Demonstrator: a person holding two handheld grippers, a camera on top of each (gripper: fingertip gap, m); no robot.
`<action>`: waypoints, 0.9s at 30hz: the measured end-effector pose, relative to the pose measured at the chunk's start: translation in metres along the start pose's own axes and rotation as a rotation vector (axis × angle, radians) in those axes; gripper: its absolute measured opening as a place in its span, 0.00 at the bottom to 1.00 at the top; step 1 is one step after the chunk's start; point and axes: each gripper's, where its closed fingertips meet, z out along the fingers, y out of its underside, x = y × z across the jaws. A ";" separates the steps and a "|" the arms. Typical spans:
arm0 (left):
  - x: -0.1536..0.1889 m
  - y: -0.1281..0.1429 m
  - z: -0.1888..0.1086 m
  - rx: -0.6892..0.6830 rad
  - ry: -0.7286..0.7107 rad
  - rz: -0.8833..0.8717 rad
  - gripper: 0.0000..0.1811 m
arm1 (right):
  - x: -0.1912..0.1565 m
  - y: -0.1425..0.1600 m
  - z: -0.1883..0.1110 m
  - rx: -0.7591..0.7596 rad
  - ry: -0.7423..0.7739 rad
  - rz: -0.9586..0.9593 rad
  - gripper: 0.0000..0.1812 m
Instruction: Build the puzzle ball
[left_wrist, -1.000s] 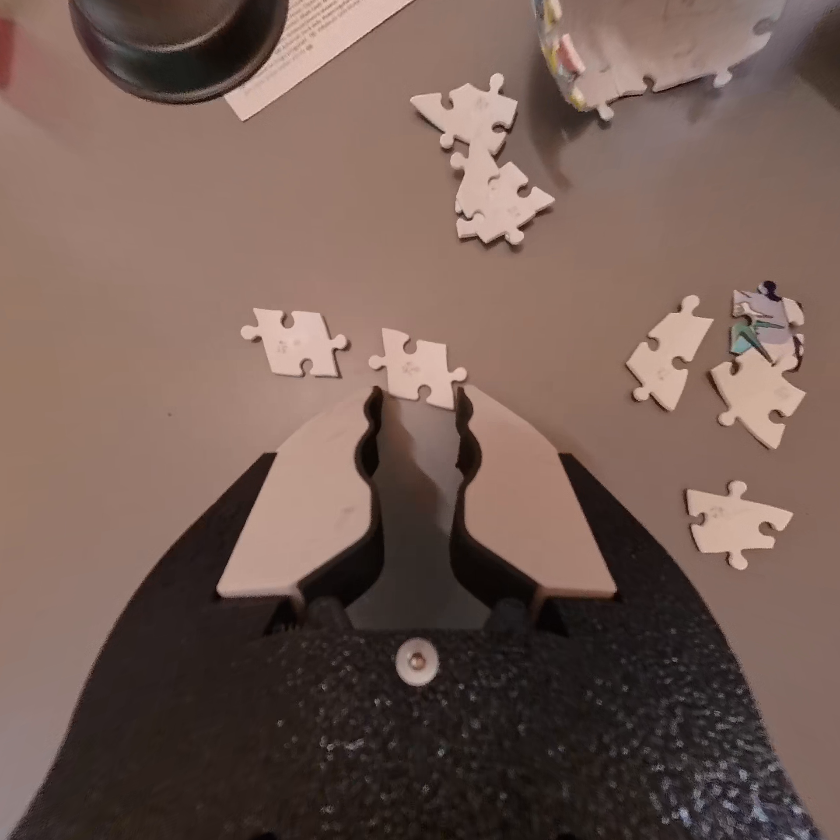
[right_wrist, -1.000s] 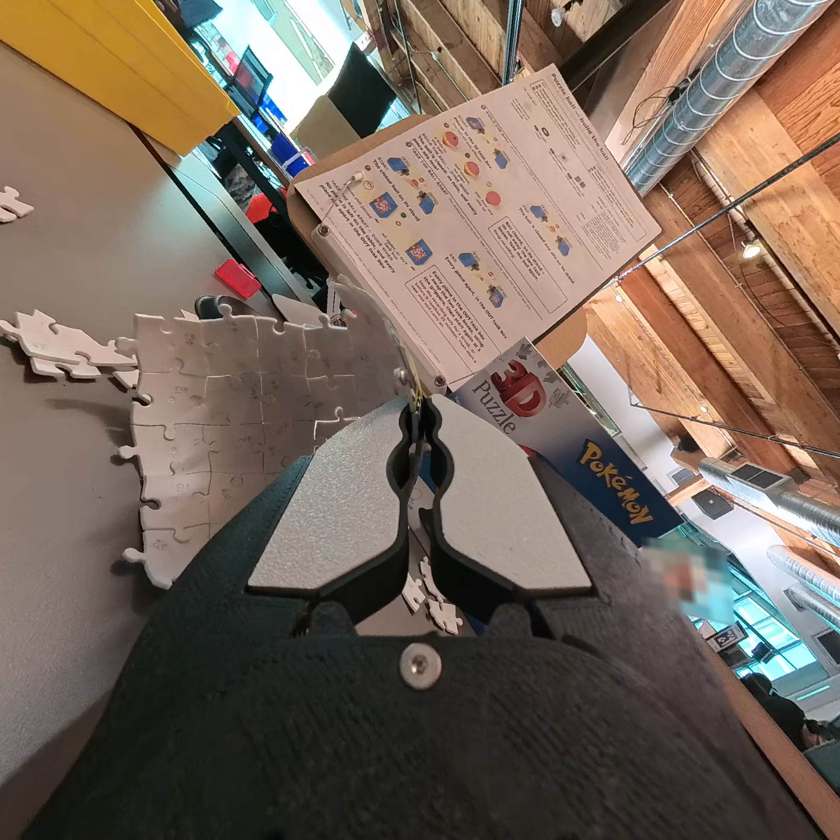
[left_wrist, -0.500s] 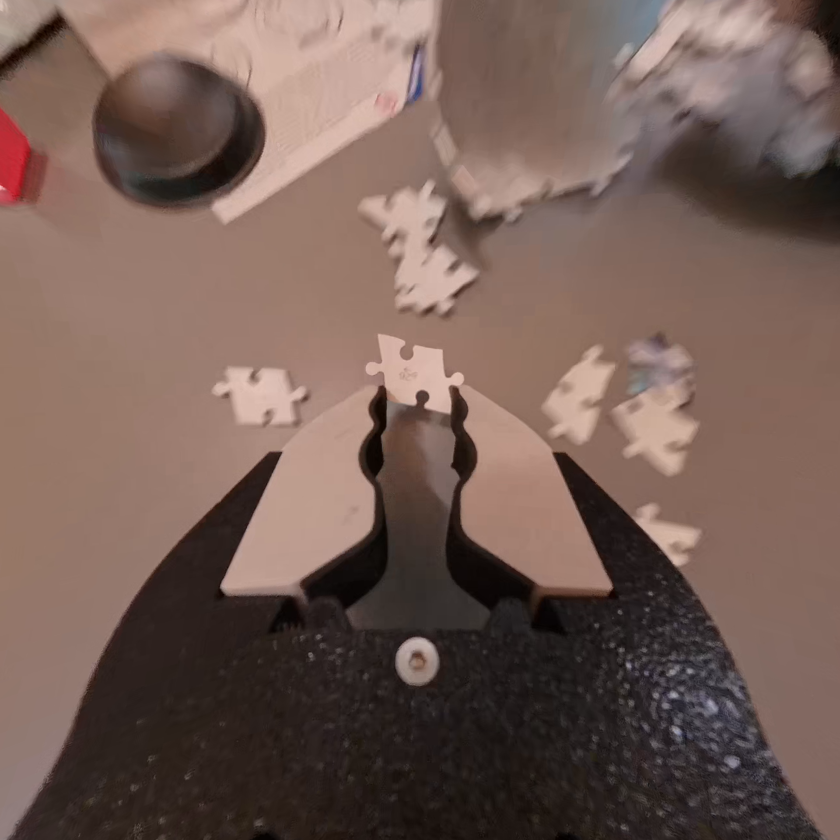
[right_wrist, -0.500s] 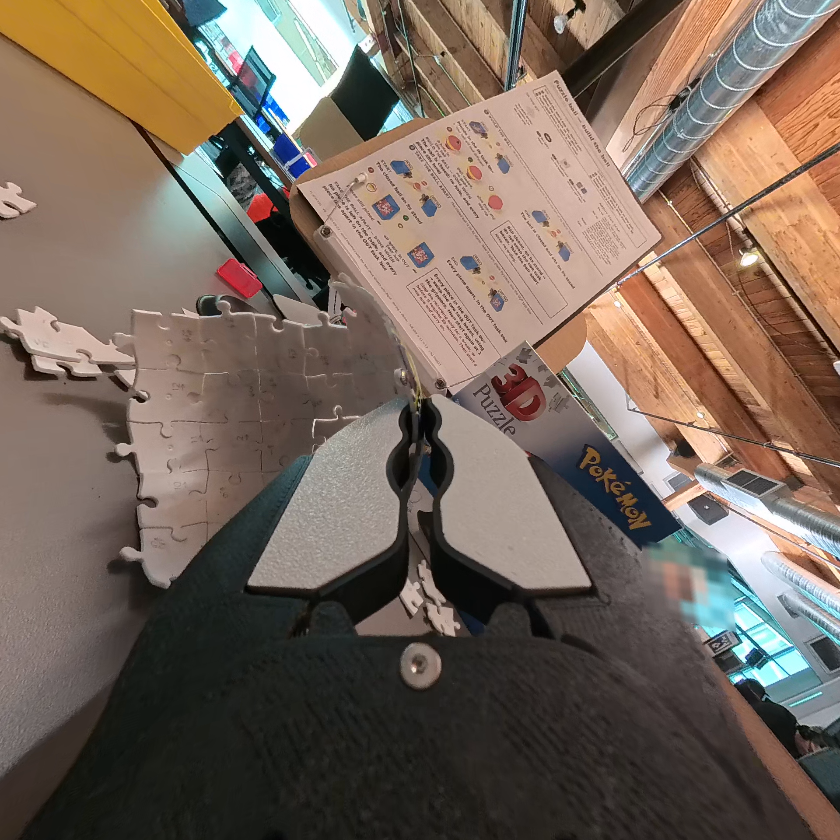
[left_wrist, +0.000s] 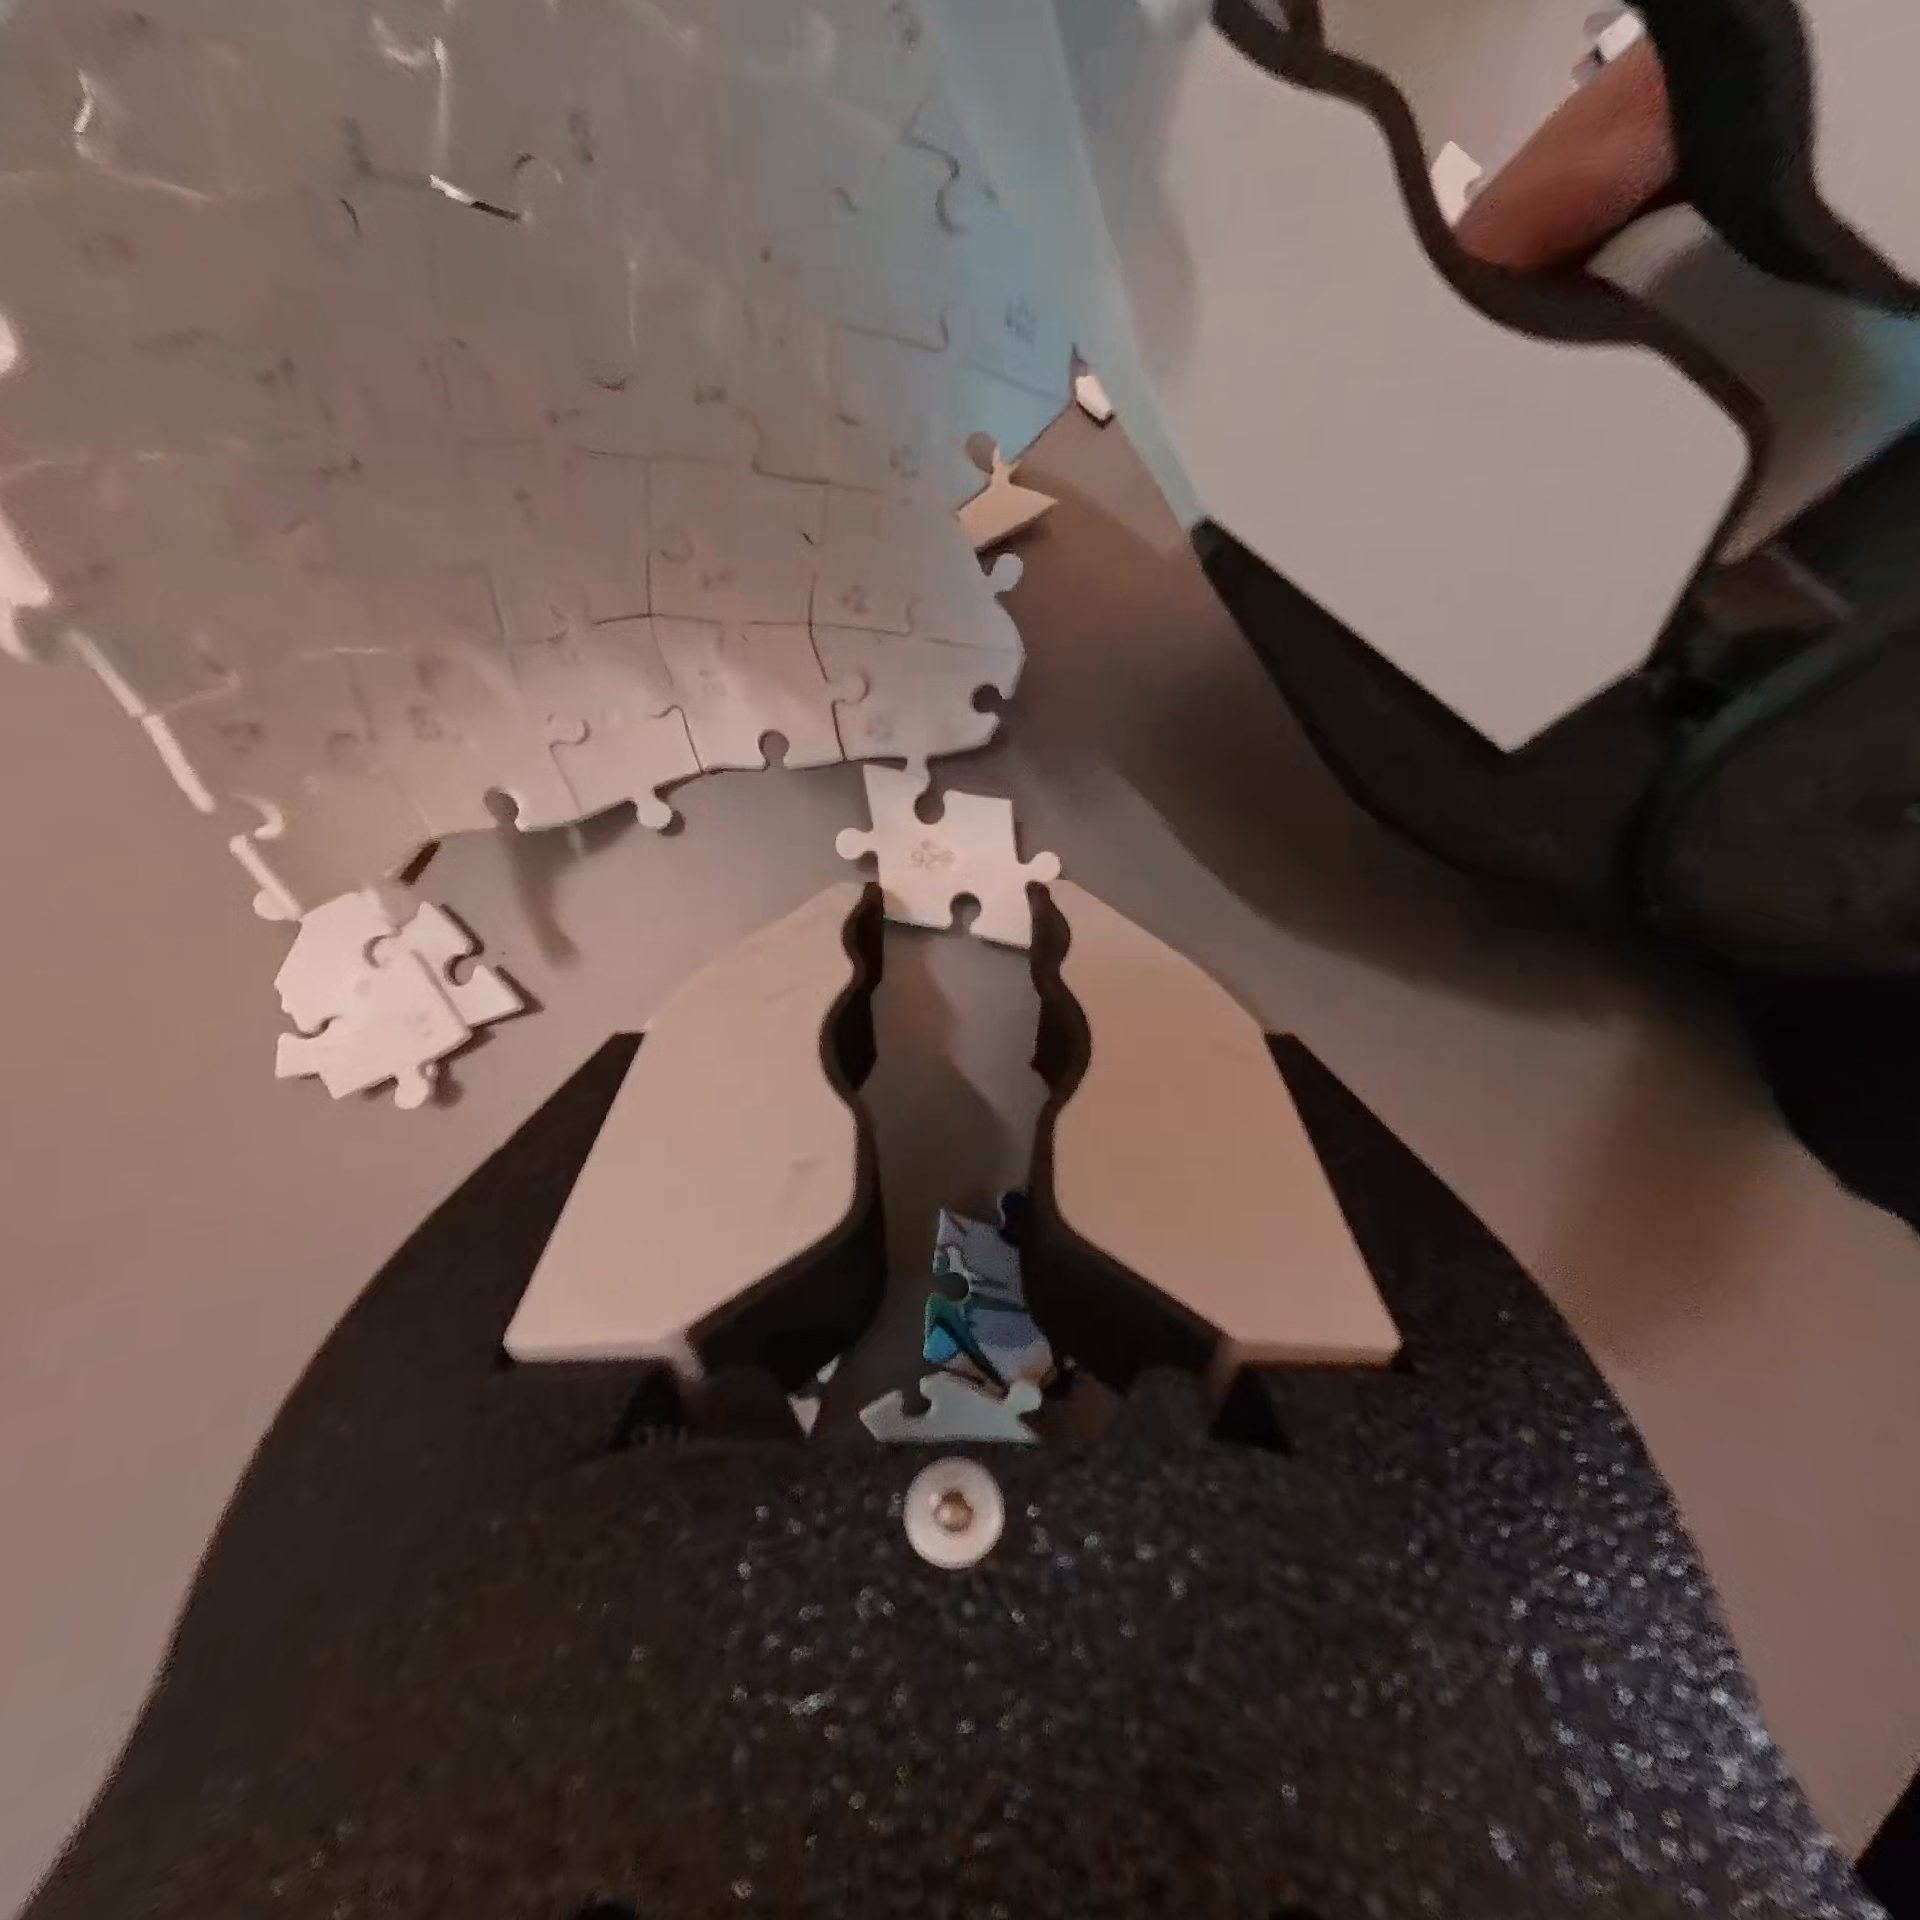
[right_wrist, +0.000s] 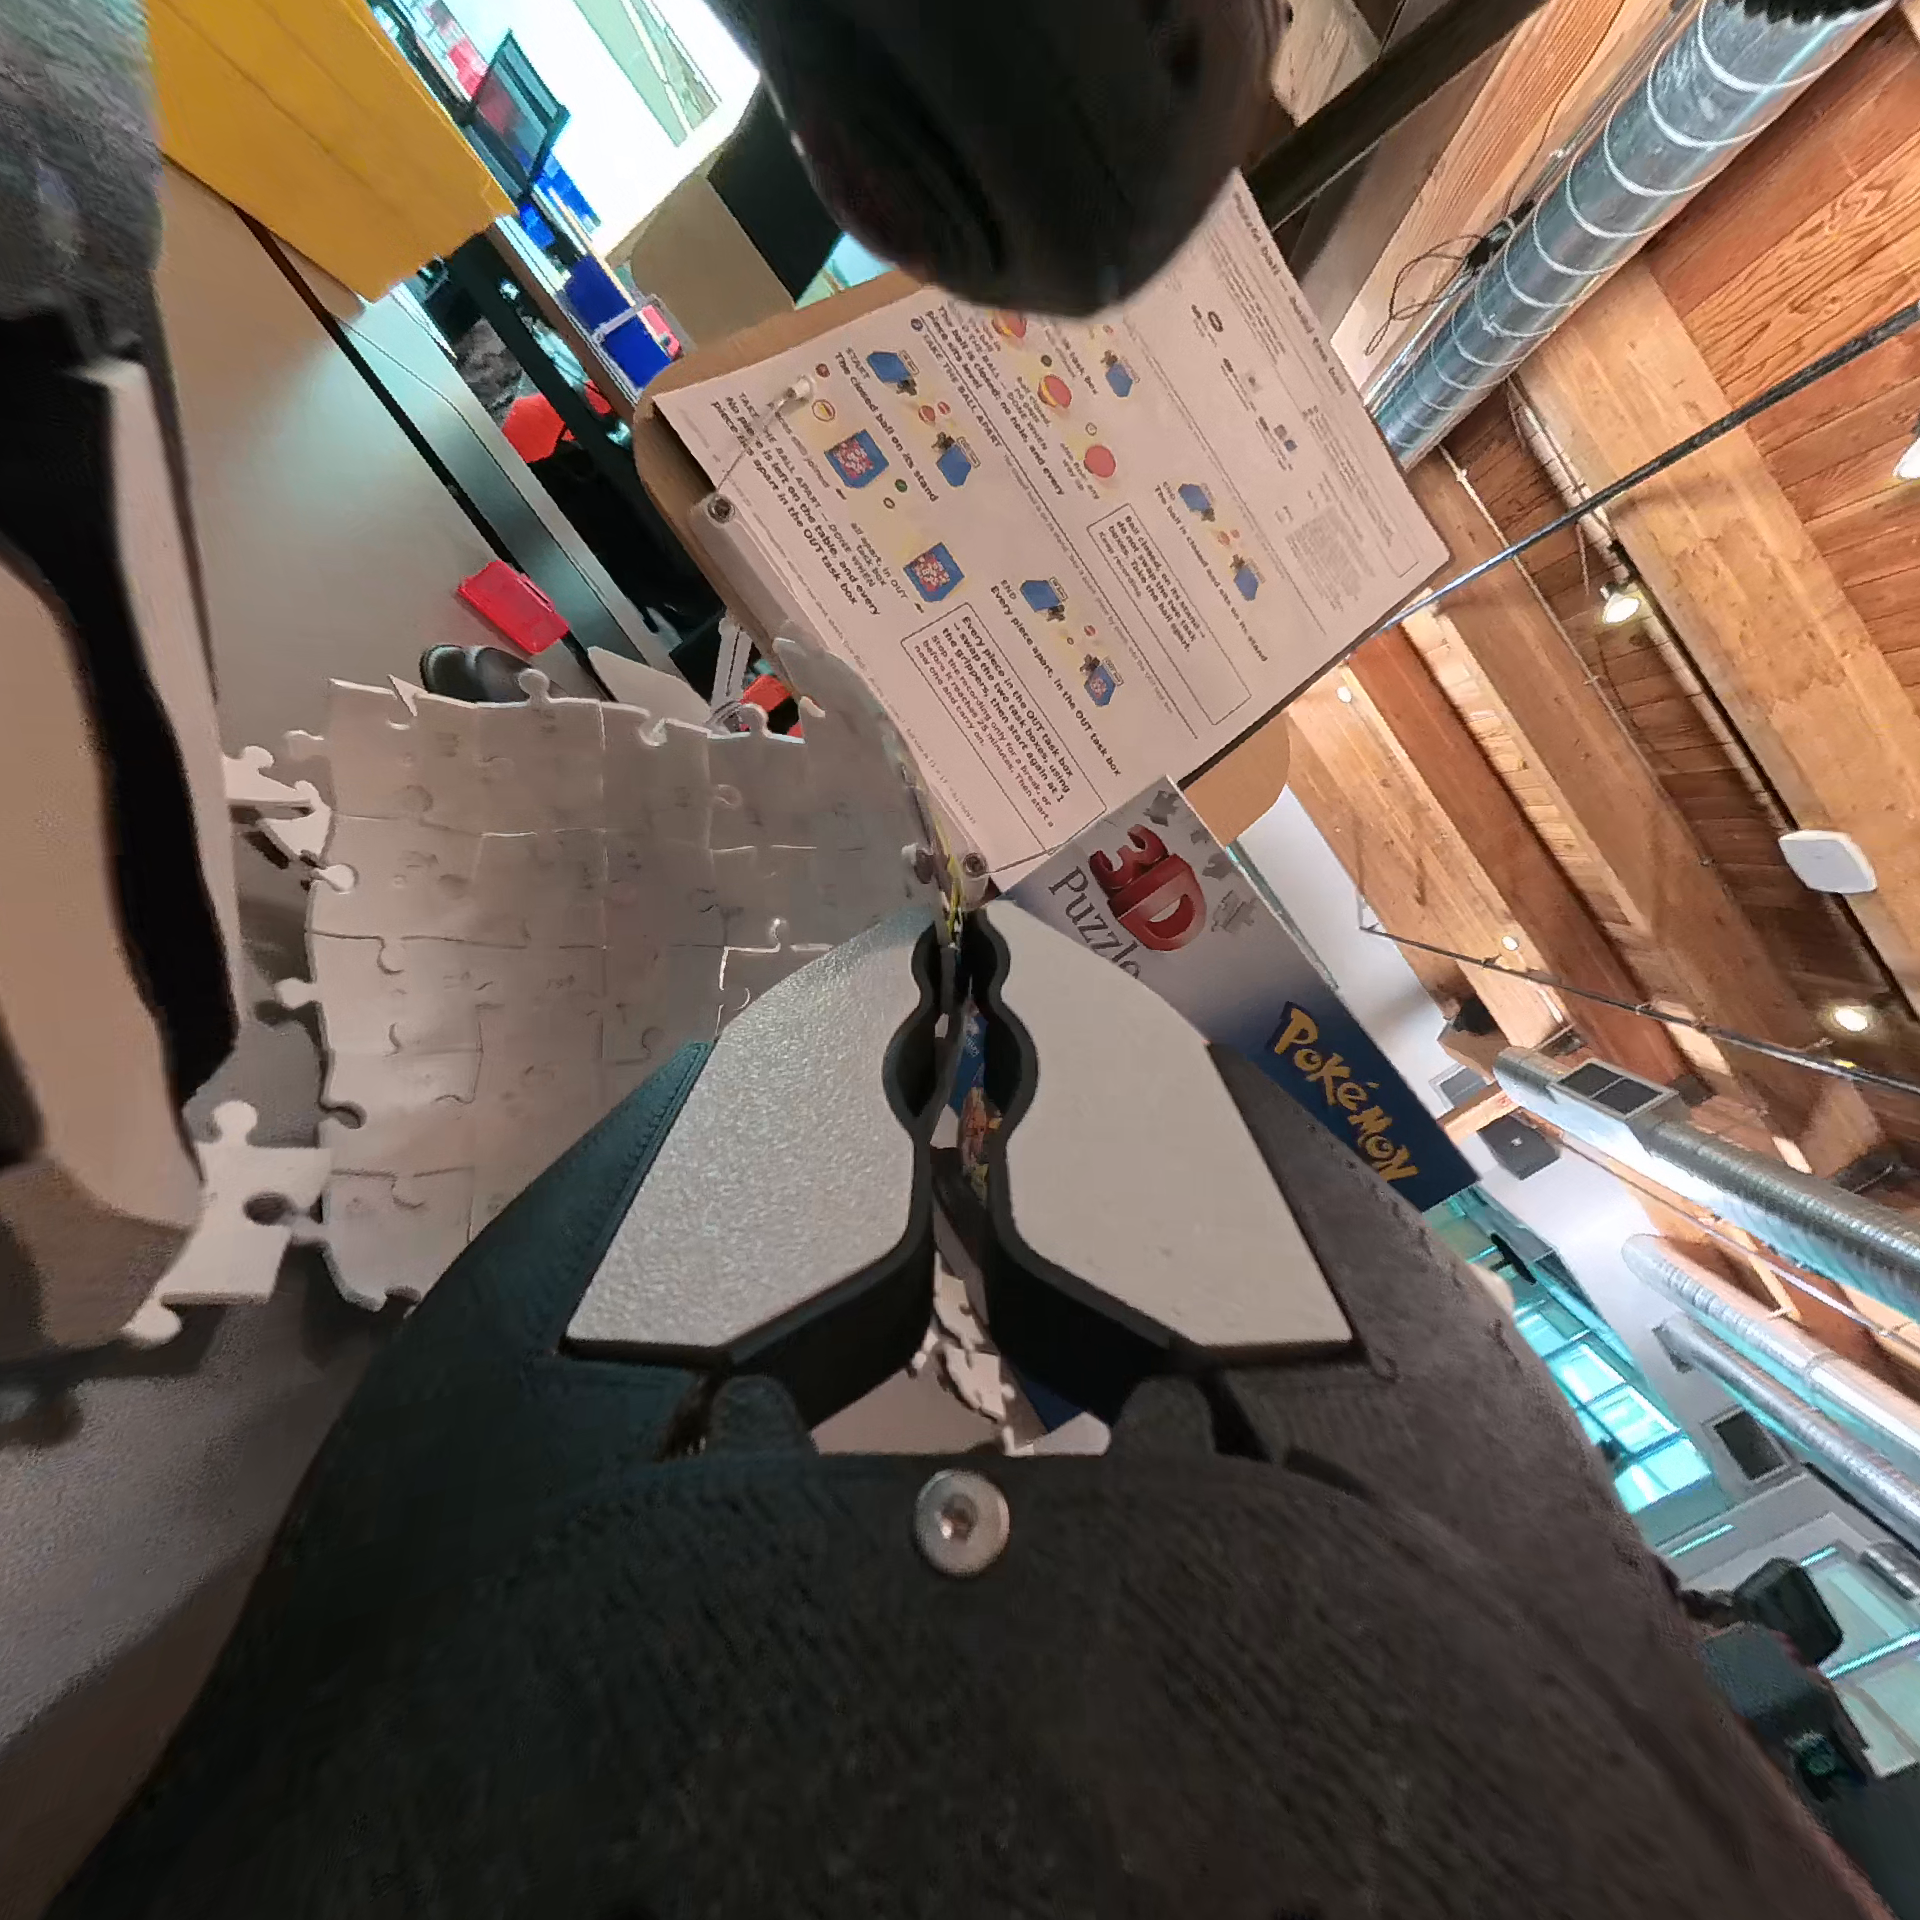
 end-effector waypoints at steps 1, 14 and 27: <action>-0.001 0.000 0.001 -0.005 -0.010 -0.001 0.14 | -0.001 -0.002 -0.002 0.005 0.001 -0.014 0.02; 0.000 -0.003 -0.012 0.055 -0.020 0.047 0.23 | -0.004 -0.005 -0.011 -0.012 0.011 -0.014 0.02; -0.069 -0.073 -0.064 0.560 -0.428 0.495 0.22 | -0.003 -0.004 -0.010 -0.014 0.014 0.006 0.02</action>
